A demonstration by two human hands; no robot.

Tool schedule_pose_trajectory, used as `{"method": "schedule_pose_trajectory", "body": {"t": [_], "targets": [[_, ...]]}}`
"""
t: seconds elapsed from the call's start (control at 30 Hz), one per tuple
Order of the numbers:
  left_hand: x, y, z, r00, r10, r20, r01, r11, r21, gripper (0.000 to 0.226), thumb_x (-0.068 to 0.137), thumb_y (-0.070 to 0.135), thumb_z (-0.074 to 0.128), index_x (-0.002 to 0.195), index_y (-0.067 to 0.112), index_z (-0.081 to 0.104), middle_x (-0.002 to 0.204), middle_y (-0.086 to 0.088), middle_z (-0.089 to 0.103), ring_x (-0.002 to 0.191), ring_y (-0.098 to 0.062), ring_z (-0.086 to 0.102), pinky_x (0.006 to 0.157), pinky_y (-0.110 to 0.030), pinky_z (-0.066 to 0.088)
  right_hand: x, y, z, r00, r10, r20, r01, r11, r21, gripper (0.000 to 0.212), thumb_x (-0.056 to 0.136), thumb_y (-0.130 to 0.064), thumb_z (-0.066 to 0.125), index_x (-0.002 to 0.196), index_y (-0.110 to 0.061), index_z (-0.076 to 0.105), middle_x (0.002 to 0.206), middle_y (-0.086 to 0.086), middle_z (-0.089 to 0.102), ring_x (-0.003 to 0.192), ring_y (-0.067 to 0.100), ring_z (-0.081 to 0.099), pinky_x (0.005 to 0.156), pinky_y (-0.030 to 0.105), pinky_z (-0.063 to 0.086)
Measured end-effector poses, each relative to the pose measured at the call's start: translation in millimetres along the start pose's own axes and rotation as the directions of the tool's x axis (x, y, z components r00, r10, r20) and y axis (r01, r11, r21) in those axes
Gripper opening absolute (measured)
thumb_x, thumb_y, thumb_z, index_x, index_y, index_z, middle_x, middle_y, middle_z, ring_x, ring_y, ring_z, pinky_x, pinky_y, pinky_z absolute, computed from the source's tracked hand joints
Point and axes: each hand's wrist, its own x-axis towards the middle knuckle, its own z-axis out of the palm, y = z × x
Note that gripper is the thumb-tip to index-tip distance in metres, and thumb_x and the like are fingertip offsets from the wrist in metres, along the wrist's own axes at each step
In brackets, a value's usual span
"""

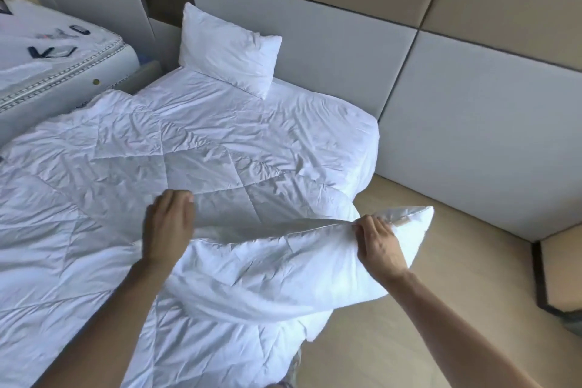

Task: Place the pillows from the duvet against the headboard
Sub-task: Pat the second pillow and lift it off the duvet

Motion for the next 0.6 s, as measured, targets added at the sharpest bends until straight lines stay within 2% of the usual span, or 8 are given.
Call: {"method": "schedule_pose_trajectory", "body": {"t": [0.07, 0.13, 0.2, 0.3, 0.37, 0.47, 0.53, 0.6], "targets": [[-2, 4, 33, 0.969, 0.007, 0.246, -0.020, 0.999, 0.049, 0.058, 0.097, 0.053, 0.043, 0.130, 0.007, 0.058, 0.127, -0.020, 0.064, 0.115, -0.041, 0.061, 0.090, -0.052, 0.050, 20, -1, 19, 1.000, 0.006, 0.008, -0.006, 1.000, 0.011, 0.010, 0.093, -0.006, 0.050, 0.087, -0.006, 0.057, 0.073, 0.012, 0.058, 0.069, 0.035, 0.055, 0.069, 0.045, 0.043], [-20, 7, 68, 0.866, -0.048, 0.498, -0.006, 0.994, 0.107, 0.085, 0.093, 0.071, 0.039, 0.155, 0.013, 0.034, 0.159, -0.015, 0.038, 0.145, -0.035, 0.037, 0.113, -0.055, 0.034, 29, 2, 35, 1.000, 0.005, 0.025, -0.005, 1.000, 0.012, 0.008, 0.093, -0.006, 0.051, 0.088, -0.005, 0.058, 0.075, 0.012, 0.060, 0.070, 0.034, 0.055, 0.070, 0.043, 0.042], [-41, 10, 101, 0.754, -0.103, 0.648, 0.004, 0.988, 0.153, 0.097, 0.089, 0.084, 0.024, 0.162, 0.020, 0.013, 0.170, -0.006, 0.013, 0.155, -0.031, 0.015, 0.121, -0.057, 0.015, 32, 13, 44, 0.998, -0.011, 0.056, 0.011, 1.000, -0.001, 0.011, 0.094, -0.009, 0.050, 0.089, -0.005, 0.059, 0.079, 0.012, 0.063, 0.073, 0.035, 0.058, 0.072, 0.043, 0.043], [-54, 8, 136, 0.688, -0.131, 0.714, -0.006, 0.982, 0.187, 0.096, 0.090, 0.083, 0.007, 0.160, 0.020, 0.023, 0.165, -0.011, 0.029, 0.150, -0.038, 0.028, 0.116, -0.067, 0.023, 34, 34, 58, 0.994, -0.031, 0.103, 0.034, 0.999, -0.022, 0.019, 0.096, -0.015, 0.046, 0.091, -0.005, 0.061, 0.085, 0.012, 0.066, 0.077, 0.036, 0.061, 0.075, 0.042, 0.044], [-53, 5, 148, 0.683, -0.114, 0.721, -0.057, 0.976, 0.208, 0.087, 0.096, 0.076, 0.010, 0.158, 0.019, 0.031, 0.160, -0.014, 0.038, 0.148, -0.038, 0.033, 0.115, -0.068, 0.023, 25, 45, 62, 0.993, -0.021, 0.120, 0.028, 0.998, -0.050, 0.021, 0.096, -0.016, 0.046, 0.090, -0.004, 0.063, 0.086, 0.012, 0.068, 0.079, 0.036, 0.062, 0.075, 0.039, 0.045], [-38, -1, 164, 0.707, -0.061, 0.705, -0.128, 0.969, 0.212, 0.081, 0.096, 0.071, 0.025, 0.154, 0.017, 0.040, 0.159, -0.016, 0.038, 0.149, -0.037, 0.032, 0.117, -0.066, 0.014, 7, 56, 61, 0.993, -0.003, 0.122, 0.009, 0.999, -0.047, 0.025, 0.097, -0.018, 0.047, 0.091, -0.002, 0.065, 0.089, 0.011, 0.069, 0.083, 0.031, 0.061, 0.078, 0.036, 0.047], [-24, -1, 172, 0.690, -0.054, 0.722, -0.148, 0.965, 0.214, 0.086, 0.093, 0.077, 0.022, 0.157, 0.020, 0.034, 0.163, -0.015, 0.032, 0.152, -0.034, 0.026, 0.119, -0.065, 0.007, 3, 60, 58, 0.991, 0.014, 0.136, -0.008, 0.999, -0.047, 0.027, 0.097, -0.019, 0.046, 0.091, -0.002, 0.066, 0.092, 0.011, 0.070, 0.085, 0.029, 0.062, 0.080, 0.035, 0.047], [-21, -1, 178, 0.631, -0.039, 0.775, -0.196, 0.958, 0.208, 0.096, 0.086, 0.087, 0.005, 0.161, 0.028, 0.017, 0.169, -0.010, 0.016, 0.156, -0.029, 0.011, 0.121, -0.061, -0.005, 2, 65, 57, 0.987, 0.036, 0.153, -0.028, 0.998, -0.052, 0.026, 0.097, -0.018, 0.047, 0.092, -0.001, 0.067, 0.094, 0.011, 0.070, 0.084, 0.030, 0.064, 0.081, 0.034, 0.047]]}}
